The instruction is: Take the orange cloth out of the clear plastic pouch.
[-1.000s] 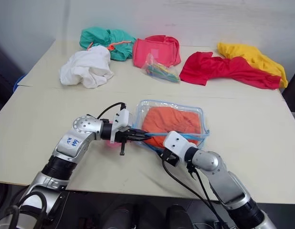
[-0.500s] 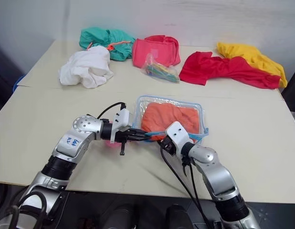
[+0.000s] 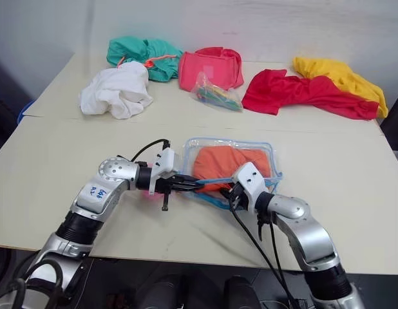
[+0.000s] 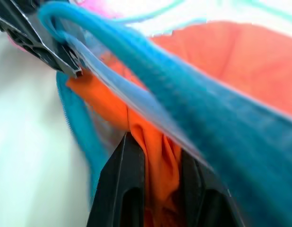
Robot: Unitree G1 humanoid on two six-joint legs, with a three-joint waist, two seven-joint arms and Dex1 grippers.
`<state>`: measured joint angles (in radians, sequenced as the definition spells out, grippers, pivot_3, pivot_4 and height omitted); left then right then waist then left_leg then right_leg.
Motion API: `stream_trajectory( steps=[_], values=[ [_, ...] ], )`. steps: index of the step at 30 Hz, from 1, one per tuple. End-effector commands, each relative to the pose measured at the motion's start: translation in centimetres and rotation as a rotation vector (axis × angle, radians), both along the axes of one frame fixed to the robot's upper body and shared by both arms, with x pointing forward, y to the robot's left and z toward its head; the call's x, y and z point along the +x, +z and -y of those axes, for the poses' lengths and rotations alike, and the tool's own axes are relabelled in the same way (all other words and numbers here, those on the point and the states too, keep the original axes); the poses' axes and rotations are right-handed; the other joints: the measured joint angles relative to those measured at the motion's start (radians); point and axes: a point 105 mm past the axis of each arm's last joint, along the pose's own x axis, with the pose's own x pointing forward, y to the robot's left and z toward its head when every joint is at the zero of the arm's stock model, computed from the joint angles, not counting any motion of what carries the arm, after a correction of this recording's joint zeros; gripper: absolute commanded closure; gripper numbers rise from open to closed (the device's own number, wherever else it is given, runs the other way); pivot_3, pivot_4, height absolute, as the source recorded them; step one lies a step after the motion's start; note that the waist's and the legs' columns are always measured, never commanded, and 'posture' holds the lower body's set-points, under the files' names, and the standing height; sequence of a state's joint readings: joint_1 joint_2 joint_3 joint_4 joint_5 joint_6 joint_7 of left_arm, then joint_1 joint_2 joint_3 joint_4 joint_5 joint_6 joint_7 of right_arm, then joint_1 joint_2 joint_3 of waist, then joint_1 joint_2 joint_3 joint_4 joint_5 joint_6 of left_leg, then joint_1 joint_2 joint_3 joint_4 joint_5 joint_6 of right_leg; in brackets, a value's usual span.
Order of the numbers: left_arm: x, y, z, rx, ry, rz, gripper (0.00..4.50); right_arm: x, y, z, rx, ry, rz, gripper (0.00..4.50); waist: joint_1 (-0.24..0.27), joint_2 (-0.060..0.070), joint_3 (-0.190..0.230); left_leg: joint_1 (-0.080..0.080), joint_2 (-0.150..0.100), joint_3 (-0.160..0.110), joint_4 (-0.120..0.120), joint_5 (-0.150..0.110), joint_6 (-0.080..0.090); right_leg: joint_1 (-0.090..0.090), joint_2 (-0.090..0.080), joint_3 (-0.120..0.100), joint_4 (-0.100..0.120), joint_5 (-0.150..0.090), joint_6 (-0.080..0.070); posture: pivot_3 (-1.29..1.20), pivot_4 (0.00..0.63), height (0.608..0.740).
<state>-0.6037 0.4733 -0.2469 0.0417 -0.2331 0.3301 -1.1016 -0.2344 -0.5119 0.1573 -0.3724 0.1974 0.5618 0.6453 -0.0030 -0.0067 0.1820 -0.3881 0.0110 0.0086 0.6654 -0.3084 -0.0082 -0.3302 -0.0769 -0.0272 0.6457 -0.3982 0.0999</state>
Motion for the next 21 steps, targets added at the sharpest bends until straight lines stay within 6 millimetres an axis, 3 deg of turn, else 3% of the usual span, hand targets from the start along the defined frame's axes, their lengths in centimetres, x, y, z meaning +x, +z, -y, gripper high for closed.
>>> stream_trajectory(
  steps=[1,11,14,20,21],
  values=[
    [-0.6,0.5,0.2,-0.013,-0.018,0.017,4.5,0.1,1.3,-1.1,-0.059,0.037,0.144,3.54,0.0,0.0,0.0,0.0,0.0,0.0,0.0,0.0,0.0,0.0,0.0,0.0,0.0,0.0,0.0,0.0,0.15,0.74],
    [-0.5,0.6,0.5,-0.02,-0.025,0.014,4.5,-0.5,-0.1,-2.6,-0.238,0.143,0.231,3.54,0.0,0.0,0.0,0.0,0.0,0.001,0.0,0.0,0.0,-0.002,0.001,0.001,0.001,0.0,0.0,0.0,0.15,0.74],
    [-0.5,0.7,0.6,-0.025,-0.028,0.014,4.5,0.0,0.0,-2.1,-0.225,0.086,0.229,3.54,0.0,0.0,0.0,0.0,0.0,0.001,0.0,0.0,0.0,-0.002,0.001,0.001,0.001,0.0,0.0,0.0,0.15,0.74],
    [-0.5,0.8,0.8,-0.033,-0.028,0.011,4.5,0.4,-0.2,-1.8,-0.32,0.099,0.299,1.7,0.0,0.0,0.0,0.0,0.0,0.001,0.0,0.0,0.0,-0.002,0.0,0.002,0.001,0.0,0.0,0.0,0.15,0.74],
    [-0.5,0.7,0.7,-0.033,-0.028,0.011,4.5,0.5,-0.2,-1.8,-0.324,0.096,0.304,1.7,0.0,0.0,0.0,0.0,0.0,0.001,0.0,0.0,0.0,-0.002,0.0,0.002,0.001,0.0,0.0,0.0,0.15,0.74]
  ],
)
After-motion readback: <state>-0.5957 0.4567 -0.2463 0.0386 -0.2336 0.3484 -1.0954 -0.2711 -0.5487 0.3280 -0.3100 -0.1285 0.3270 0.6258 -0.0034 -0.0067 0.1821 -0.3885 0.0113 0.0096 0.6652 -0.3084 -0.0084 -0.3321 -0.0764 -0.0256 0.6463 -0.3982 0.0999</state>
